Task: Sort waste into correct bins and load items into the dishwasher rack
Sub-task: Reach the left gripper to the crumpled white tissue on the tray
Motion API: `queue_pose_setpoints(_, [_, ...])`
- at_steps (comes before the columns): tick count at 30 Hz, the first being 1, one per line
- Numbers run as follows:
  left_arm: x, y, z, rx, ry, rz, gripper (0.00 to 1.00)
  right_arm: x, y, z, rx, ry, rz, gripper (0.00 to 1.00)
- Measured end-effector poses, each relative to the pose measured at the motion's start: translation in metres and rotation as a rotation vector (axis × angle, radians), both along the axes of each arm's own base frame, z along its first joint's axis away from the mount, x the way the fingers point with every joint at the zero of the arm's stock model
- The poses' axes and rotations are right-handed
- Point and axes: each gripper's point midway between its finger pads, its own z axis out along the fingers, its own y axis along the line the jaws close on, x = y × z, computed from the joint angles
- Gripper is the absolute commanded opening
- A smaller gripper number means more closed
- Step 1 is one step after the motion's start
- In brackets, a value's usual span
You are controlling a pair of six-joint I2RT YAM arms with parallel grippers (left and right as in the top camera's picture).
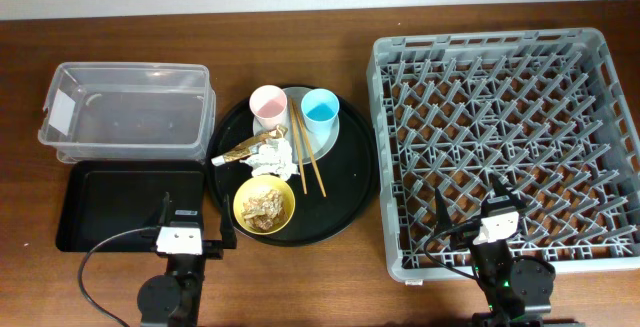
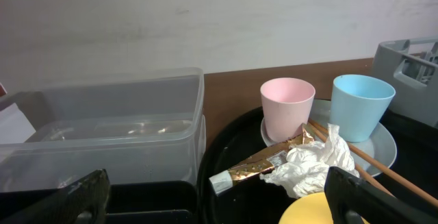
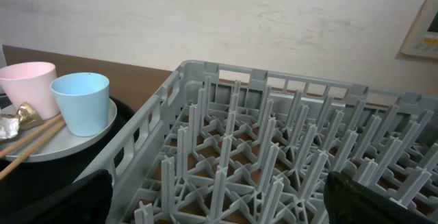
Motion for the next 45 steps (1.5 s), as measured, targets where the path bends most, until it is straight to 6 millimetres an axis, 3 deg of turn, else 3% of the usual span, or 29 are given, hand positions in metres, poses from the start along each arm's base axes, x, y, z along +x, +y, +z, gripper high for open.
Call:
queue_pose_setpoints(34, [0.000,-0.001,0.000,-0.001,0.000,-0.007,0.99,0.000,0.000,0.000,-0.001,0.000,0.000,0.98])
queue_pose_setpoints(36, [-0.001,-0.011,0.001,-0.006,-0.003,-0.067,0.99,0.000,0.000,0.000,0.000,0.000,0.000,0.98])
queue_pose_setpoints(41, [-0.022,-0.077,0.008,-0.089,-0.010,-0.467,0.99,0.000,0.000,0.000,-0.001,-0.001,0.000,0.98])
queue_pose_setpoints(45, [-0.035,-0.098,0.012,-0.175,0.007,-0.607,1.00,0.000,0.000,0.000,0.000,0.000,0.000,0.98])
